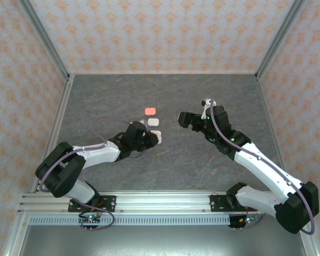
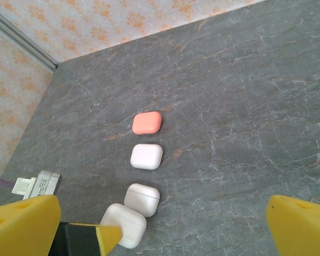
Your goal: Insert the wireless bluetooth earbuds into the charging case
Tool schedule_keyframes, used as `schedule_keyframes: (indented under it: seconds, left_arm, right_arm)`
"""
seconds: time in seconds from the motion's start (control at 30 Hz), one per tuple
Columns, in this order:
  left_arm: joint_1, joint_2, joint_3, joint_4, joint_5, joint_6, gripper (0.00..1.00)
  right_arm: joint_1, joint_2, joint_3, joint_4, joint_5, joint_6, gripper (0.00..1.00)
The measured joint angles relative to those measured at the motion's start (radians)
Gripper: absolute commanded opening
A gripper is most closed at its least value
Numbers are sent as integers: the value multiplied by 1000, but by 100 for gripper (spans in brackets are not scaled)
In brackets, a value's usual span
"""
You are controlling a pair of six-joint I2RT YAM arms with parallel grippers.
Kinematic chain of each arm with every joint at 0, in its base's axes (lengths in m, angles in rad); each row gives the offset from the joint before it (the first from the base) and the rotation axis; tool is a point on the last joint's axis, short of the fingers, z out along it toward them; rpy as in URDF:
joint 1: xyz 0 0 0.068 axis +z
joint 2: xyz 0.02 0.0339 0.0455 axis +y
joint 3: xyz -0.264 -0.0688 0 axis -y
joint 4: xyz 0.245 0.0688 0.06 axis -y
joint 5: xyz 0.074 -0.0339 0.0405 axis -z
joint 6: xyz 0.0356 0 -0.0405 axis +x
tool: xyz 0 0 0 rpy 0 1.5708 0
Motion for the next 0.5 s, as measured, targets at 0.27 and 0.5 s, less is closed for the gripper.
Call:
schedule_keyframes:
  seconds: [0.27, 0.5]
  left_arm:
    - [0, -34, -10, -34, 32, -24, 0]
    - [0, -10, -12, -38, 64, -45, 0]
  right_arm:
    - [0, 13, -1, 0, 0, 0, 99]
    - [0, 19, -1, 0, 0, 0, 99]
